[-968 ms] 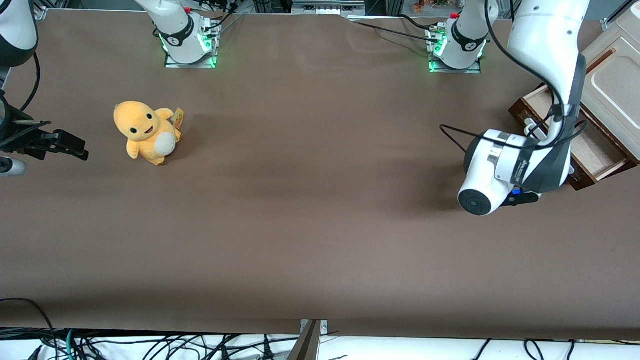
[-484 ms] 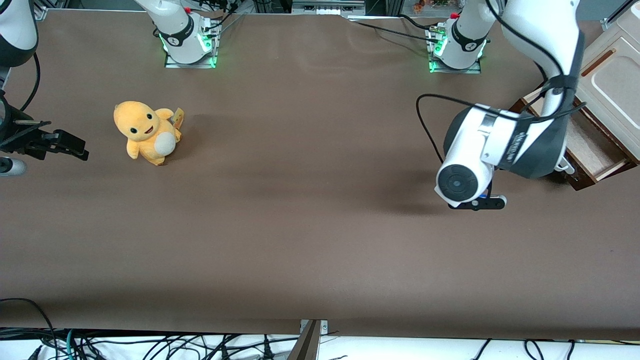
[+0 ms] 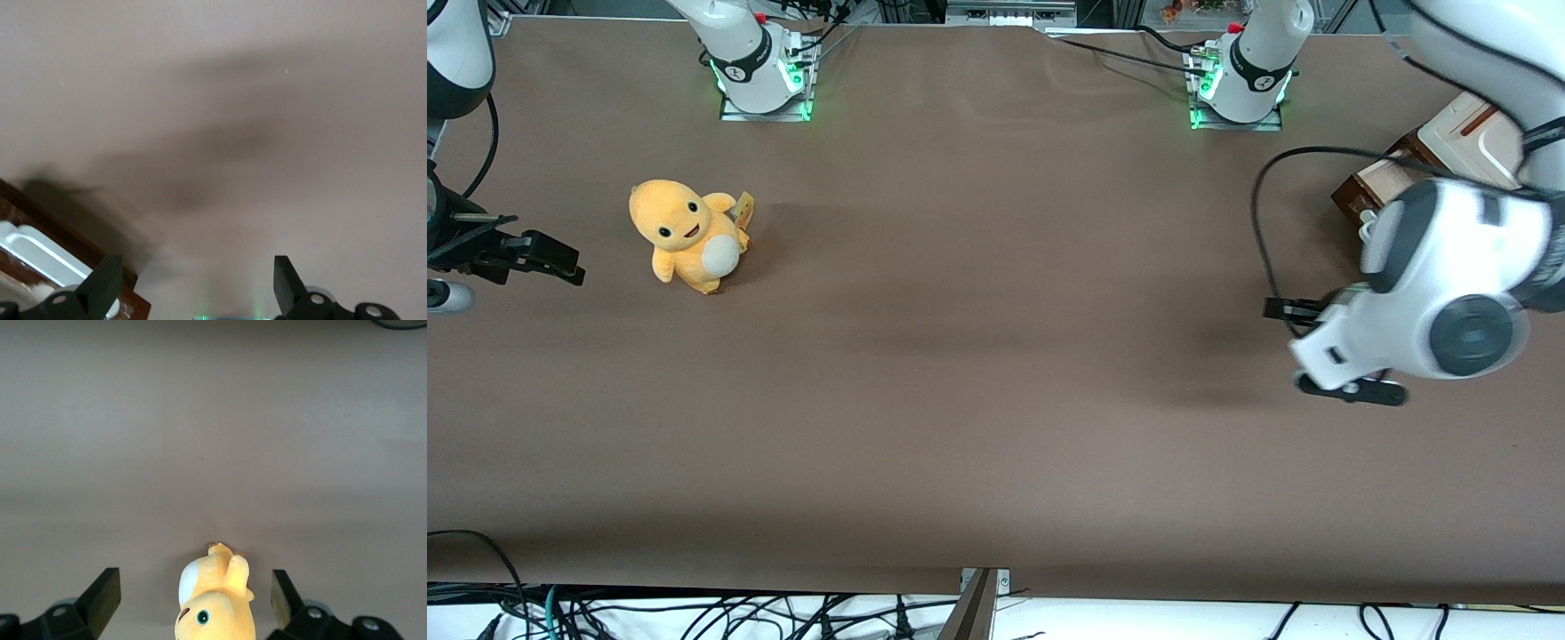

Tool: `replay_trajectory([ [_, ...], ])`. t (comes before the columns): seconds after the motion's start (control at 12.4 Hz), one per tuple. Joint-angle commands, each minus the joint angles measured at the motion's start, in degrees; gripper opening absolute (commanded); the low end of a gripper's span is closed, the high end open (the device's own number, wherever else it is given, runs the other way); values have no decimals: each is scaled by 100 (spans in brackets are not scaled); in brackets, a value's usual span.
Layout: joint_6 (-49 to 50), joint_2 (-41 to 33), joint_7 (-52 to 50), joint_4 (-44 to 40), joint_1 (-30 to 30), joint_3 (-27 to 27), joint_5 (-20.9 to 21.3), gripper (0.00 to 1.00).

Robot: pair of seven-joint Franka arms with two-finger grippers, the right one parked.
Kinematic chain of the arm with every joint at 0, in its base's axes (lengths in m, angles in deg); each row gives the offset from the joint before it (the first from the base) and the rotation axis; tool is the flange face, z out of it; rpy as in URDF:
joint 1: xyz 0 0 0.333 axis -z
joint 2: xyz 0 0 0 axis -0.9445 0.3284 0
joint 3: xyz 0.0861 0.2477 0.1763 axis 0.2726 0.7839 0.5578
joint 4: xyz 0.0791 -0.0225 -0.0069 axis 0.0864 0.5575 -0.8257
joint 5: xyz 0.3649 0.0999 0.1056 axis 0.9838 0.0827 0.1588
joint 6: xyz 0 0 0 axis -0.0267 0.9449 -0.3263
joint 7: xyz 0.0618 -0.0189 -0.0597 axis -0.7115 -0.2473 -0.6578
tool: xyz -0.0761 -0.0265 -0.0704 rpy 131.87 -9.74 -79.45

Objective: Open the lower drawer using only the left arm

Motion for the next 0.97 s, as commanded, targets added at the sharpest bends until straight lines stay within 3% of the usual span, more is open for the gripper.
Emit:
replay_trajectory([
  [0.0, -368, -634, 143, 428, -27, -44, -247, 100],
  [0.4, -1465, -2181, 142, 2035, -10, 183, -265, 100],
  [0.65, -1854, -2481, 143, 2336, 481, 902, -746, 100],
  [0.89, -1899, -2570, 134, 2354, 703, 1187, -740, 100],
])
